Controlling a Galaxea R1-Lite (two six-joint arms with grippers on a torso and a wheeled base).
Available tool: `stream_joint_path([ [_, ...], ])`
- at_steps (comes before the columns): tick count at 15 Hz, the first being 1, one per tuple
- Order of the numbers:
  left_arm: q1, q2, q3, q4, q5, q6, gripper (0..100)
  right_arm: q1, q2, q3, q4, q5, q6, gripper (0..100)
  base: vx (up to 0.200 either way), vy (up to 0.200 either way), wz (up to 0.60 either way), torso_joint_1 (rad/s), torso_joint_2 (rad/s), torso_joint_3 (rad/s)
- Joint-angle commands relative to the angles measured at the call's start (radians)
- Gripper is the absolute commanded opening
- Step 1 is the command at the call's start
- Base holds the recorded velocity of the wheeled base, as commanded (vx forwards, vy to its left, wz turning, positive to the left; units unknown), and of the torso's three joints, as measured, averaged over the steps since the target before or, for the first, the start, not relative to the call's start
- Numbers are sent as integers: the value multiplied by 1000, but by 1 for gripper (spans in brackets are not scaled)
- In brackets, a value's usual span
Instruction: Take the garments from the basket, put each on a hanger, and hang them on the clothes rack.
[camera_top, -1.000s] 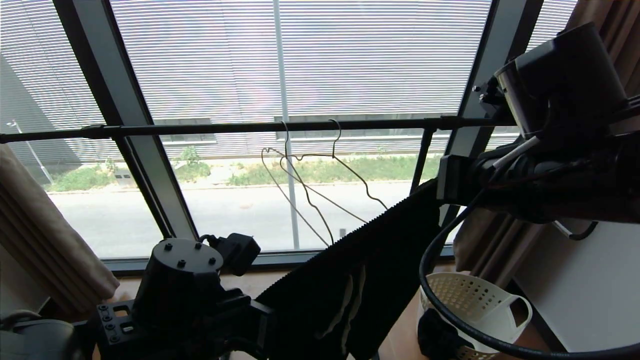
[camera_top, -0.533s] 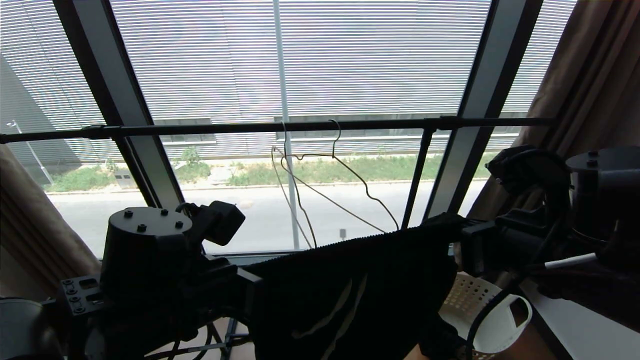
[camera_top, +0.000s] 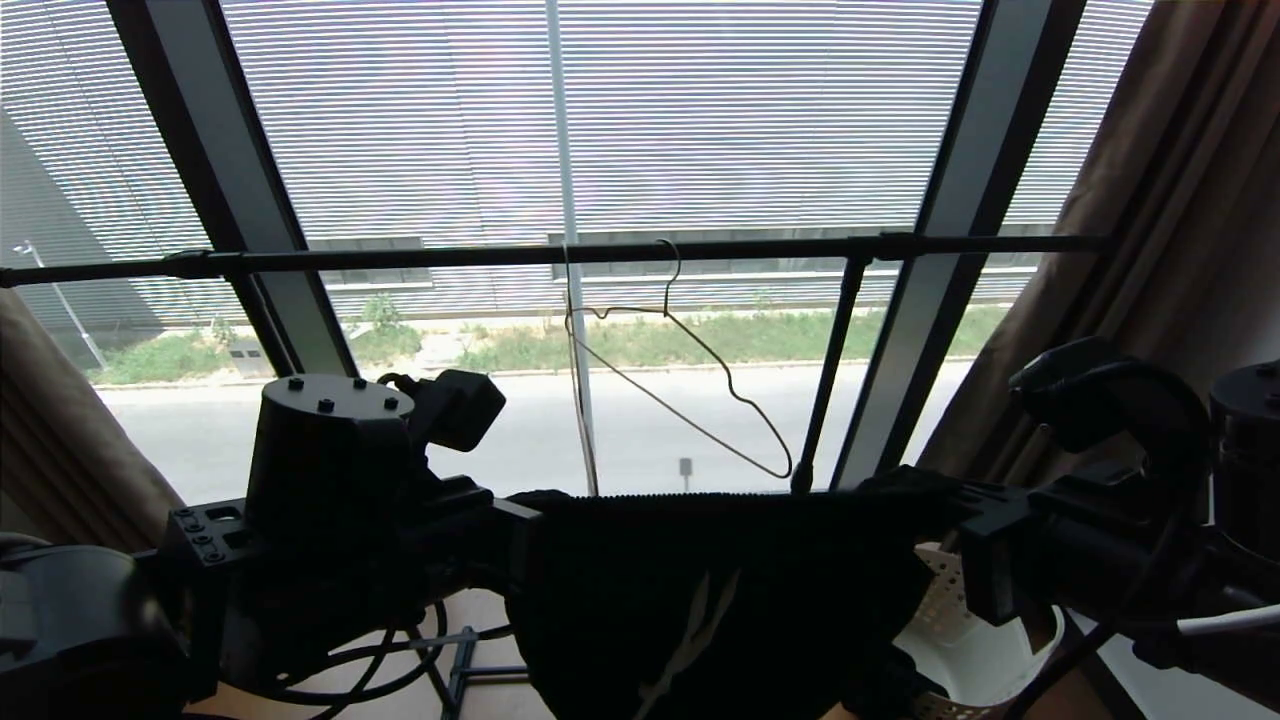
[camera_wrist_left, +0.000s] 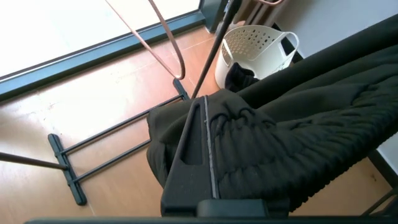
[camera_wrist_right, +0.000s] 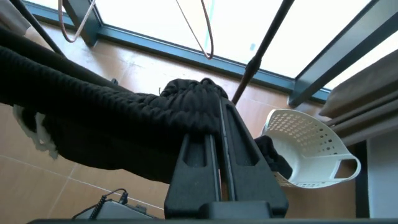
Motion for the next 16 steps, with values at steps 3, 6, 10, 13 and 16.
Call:
stream_joint_path([
  [3,-4,10,-24,-2,0,-9,0,27,-60,76,-1,-6,-49,0,0,0,0,0,0,0],
  [6,-1,48,-226,111,-19,-7,0,102,-174,156,32,4,-181,0,0,0,0,0,0,0],
  [10,-17,169,-533,248,-22,-4,0,244,-144,157,119,69,-203,0,0,0,0,0,0,0],
  [13,-40,223,-683,361,-22,-1,0,332,-62,113,105,106,-196,0,0,0,0,0,0,0],
  [16,-47,255,-743,368,-22,22,0,405,47,-4,102,109,-111,0,0,0,0,0,0,0],
])
